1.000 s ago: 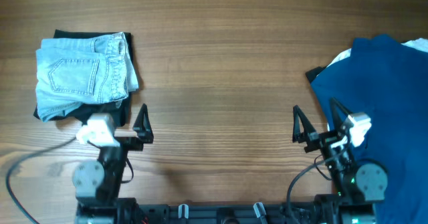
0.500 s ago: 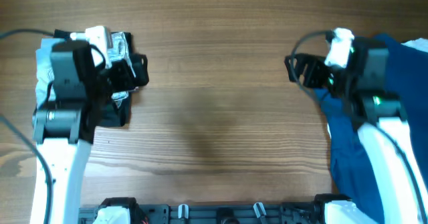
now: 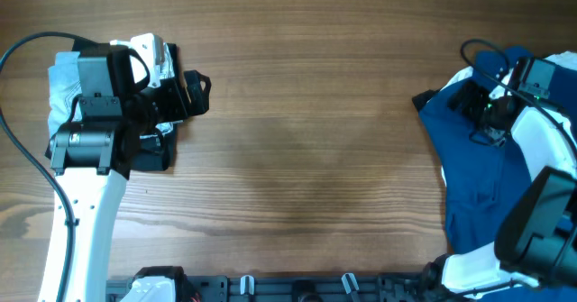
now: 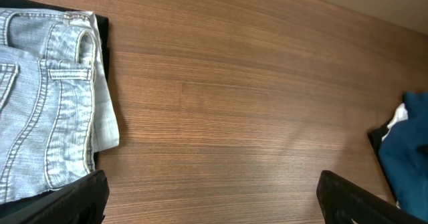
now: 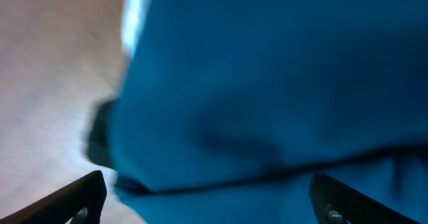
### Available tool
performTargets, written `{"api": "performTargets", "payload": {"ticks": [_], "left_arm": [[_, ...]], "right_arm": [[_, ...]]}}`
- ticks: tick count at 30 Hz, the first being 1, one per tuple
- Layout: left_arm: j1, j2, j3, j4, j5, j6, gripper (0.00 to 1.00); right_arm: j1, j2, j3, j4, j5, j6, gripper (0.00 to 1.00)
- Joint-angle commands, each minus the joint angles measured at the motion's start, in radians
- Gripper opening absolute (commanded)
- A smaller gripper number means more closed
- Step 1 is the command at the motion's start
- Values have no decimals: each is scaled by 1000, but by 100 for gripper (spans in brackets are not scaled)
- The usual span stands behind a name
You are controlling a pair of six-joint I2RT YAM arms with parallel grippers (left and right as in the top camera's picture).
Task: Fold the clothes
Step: 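Reach the right gripper to the teal shirt and grasp its edge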
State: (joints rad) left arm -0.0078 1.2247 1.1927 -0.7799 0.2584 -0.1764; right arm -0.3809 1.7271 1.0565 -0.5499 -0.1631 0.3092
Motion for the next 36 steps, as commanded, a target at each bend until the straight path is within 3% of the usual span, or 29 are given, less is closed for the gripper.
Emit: {"api": "performTargets", "payload": {"ticks": [1,4,6,7,10,12,14,22,30,32,36], "left_arm": [[5,-3,19,5,18,9,100],[5,-3,19,6,18,9,100],[5,-2,19,5,18,9,100],[5,-1,19,5,18,9,100],[5,-1,19,5,18,9,100],[5,-1,19,5,18,9,100],[5,-1,19,5,18,9,100],[5,-1,19,6,18,9,100],[5,-1,19,5,18,9,100],[5,-1,19,5,18,9,100],[5,-1,19,6,18,9,100]], "right_arm": [[8,75,16,-19,-10,-20,98],[17,116,15,-30,-17,-19,97],[24,133,15,-45,-17,-19,87],[26,134,15,-51,-17,-19,78],[22,117,17,-57,-16,-21,38],[22,84,18,-56,-16,-22,16],[23,40,18,-58,-16,-21,4],[23,-317,21,36,-45,-21,4],[50,-529,21,220,-446,56,5],[118,-537,21,220,-496,77,4],[446,-528,18,193,-471,53,4]]}}
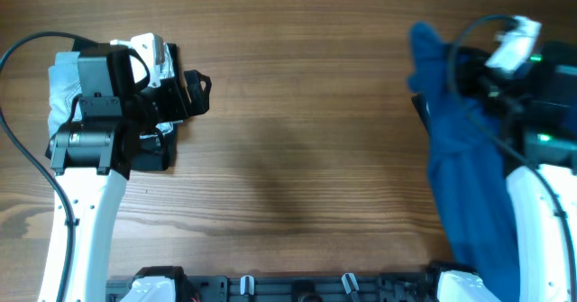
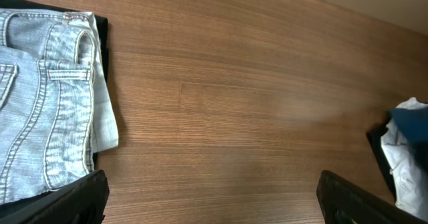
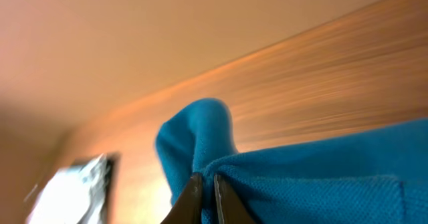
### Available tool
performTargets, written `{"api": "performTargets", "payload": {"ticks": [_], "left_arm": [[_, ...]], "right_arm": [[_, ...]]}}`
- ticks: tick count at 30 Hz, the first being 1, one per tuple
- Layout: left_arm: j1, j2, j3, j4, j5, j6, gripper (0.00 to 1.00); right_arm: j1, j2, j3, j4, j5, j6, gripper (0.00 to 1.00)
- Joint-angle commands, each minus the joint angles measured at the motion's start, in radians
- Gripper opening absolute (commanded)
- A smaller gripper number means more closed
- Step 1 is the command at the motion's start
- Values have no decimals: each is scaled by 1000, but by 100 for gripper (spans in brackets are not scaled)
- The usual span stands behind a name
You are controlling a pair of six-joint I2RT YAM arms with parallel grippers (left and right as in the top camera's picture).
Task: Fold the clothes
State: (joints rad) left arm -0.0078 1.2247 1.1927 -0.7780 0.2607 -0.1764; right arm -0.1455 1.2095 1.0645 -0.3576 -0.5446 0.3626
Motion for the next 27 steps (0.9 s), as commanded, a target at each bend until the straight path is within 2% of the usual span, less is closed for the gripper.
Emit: {"api": "performTargets", "payload": {"ticks": [1,3,4,5,6,8,13,17,20,23,27], "left_arm": [[5,-1,19,4,16,9,100],[5,-1,19,4,16,9,100],[5,-1,19,7,17,8,100],[5,-2,19,7,21,8,100],[5,-2,19,7,24,8,100],[5,-2,19,15,37,8,100],[-26,10,19,84,129,20,100],[-144,96,19,116,131,132,100],[-278,307,19,210,78,196,100],[-331,468,19,345,53,195,99],[-386,665,19,558,52,196,91]], "right_arm": [[292,-5,8,-3,-68,-2,4],[491,19,7,-13,14,-25,7],[611,35,7,-27,138,-21,29],[659,41,7,-35,221,-18,50],[690,42,7,-42,306,0,62],[702,36,8,-59,454,68,73],[578,-20,9,-62,512,93,76],[468,-78,9,-92,512,115,76],[392,-133,9,-158,512,131,75],[377,-149,9,-217,512,135,75],[375,-148,9,-302,512,135,74]]}}
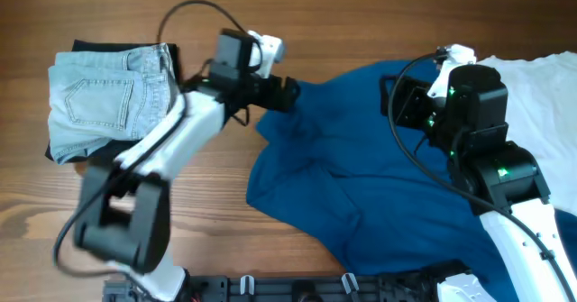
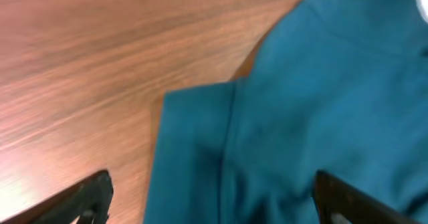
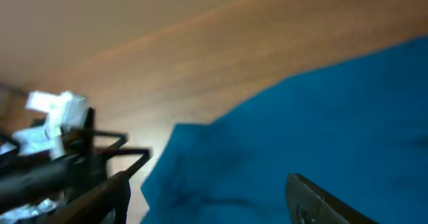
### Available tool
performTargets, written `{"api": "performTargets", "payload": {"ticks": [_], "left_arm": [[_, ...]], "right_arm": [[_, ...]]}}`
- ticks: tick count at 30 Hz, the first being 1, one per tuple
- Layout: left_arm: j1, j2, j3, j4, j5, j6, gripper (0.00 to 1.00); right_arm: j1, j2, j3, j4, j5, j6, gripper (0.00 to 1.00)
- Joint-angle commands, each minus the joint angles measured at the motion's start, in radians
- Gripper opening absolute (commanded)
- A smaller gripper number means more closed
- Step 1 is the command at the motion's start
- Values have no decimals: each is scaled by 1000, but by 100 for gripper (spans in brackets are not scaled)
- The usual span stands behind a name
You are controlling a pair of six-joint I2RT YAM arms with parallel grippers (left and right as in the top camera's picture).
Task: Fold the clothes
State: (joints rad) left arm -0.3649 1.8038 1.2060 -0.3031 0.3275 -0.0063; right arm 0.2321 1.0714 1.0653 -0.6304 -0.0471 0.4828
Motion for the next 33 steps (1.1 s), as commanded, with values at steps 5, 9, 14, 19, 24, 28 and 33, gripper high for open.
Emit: {"api": "performTargets", "payload": {"ticks": [5,9,14,19,24,28,33], "left_arm": [[-59,230,6,220,-79,26,87],[-78,286,6,253,-79,26,81],[-122,313,6,225,-67,25,24],[-121,298,6,172,-170,11,4],[45,189,6,106,-645,-137,4],[244,135,6,49,-687,-196,4],[412,126,6,-13,-441,-240,4]], "right_arm": [[-3,-8,8,-72,14,17,75],[-3,-8,8,-87,15,17,75],[-3,-8,8,-88,20,17,75],[-3,-8,8,-92,41,16,75],[-3,-7,8,-124,127,18,75],[-3,20,7,-146,184,46,73],[-9,136,7,-143,214,78,73]]}}
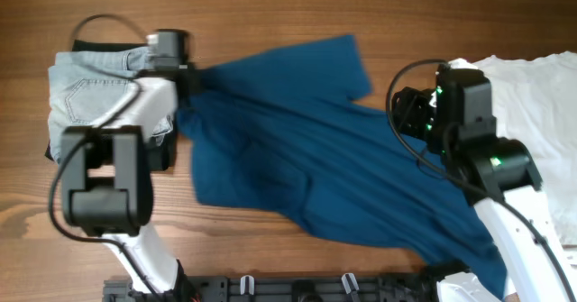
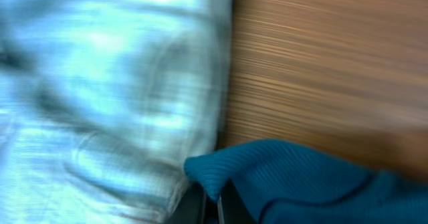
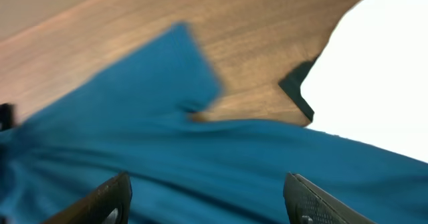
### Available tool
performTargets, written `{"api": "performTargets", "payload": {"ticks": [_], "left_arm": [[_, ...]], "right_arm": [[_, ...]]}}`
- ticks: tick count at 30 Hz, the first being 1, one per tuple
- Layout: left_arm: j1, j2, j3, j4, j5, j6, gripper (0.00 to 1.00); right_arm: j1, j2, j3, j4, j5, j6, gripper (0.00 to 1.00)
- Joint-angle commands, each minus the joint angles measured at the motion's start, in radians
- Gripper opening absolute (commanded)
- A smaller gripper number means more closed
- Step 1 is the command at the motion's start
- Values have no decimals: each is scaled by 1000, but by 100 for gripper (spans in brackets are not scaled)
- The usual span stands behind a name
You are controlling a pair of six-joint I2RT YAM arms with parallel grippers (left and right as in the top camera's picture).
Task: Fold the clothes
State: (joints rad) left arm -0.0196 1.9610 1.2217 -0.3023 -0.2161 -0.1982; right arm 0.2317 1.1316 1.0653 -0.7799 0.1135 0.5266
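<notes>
A blue shirt [image 1: 306,167] lies spread slantwise over the table's middle, from the jeans down to the front right. My left gripper [image 1: 187,79] is shut on the shirt's upper left corner, right beside the folded light jeans [image 1: 95,104]. In the left wrist view the pinched blue fold [image 2: 221,167] stands between the jaws of the left gripper [image 2: 212,198], with the jeans [image 2: 114,83] alongside. My right gripper [image 1: 407,114] hangs open over the shirt's right part; its fingers [image 3: 107,194] frame blue cloth [image 3: 167,164], nothing held.
A white garment [image 1: 532,90] lies at the back right, also in the right wrist view [image 3: 381,70], with a dark piece [image 3: 297,93] at its edge. A black folded cloth [image 1: 158,153] lies under the jeans. Bare wood [image 1: 270,13] runs along the back.
My left gripper was open at the shirt's left edge near the table's middle; now it is shut on that corner beside the jeans. The shirt lies further left and flatter. The right gripper stays open.
First the left arm sat over the jeans and the right gripper was open on the blue heap at the right. Then the right gripper held the shirt up. Then the shirt lay mid-table, both grippers open. Now the left one holds its corner by the jeans.
</notes>
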Motion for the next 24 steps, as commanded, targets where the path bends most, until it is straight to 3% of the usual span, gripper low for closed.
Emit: {"api": "performTargets", "payload": {"ticks": [1,3,6,8,11,15,19,22,24], "left_arm": [[80,-36,-10,-21,129,-45,4],[88,-58,-10,-28,137,-40,8],[81,-124,-10,-32,187,41,26],[69,-186,-10,-44,229,76,44],[37,-274,-10,-53,305,91,57],[-43,-309,-10,-59,493,143,57],[-156,-282,-10,-81,508,242,56],[-220,-263,-10,-84,507,305,55],[-258,-241,-10,-84,502,325,53]], "right_arm": [[-16,107,7,9,56,37,73],[-48,179,7,11,64,80,73],[-120,283,7,51,32,75,71],[-180,348,7,93,5,66,65],[-288,457,7,196,-62,18,59],[-382,595,7,272,-70,-8,40],[-402,713,7,301,-161,-130,25],[-402,776,7,305,-169,-133,18],[-407,826,7,316,-77,-107,6]]}}
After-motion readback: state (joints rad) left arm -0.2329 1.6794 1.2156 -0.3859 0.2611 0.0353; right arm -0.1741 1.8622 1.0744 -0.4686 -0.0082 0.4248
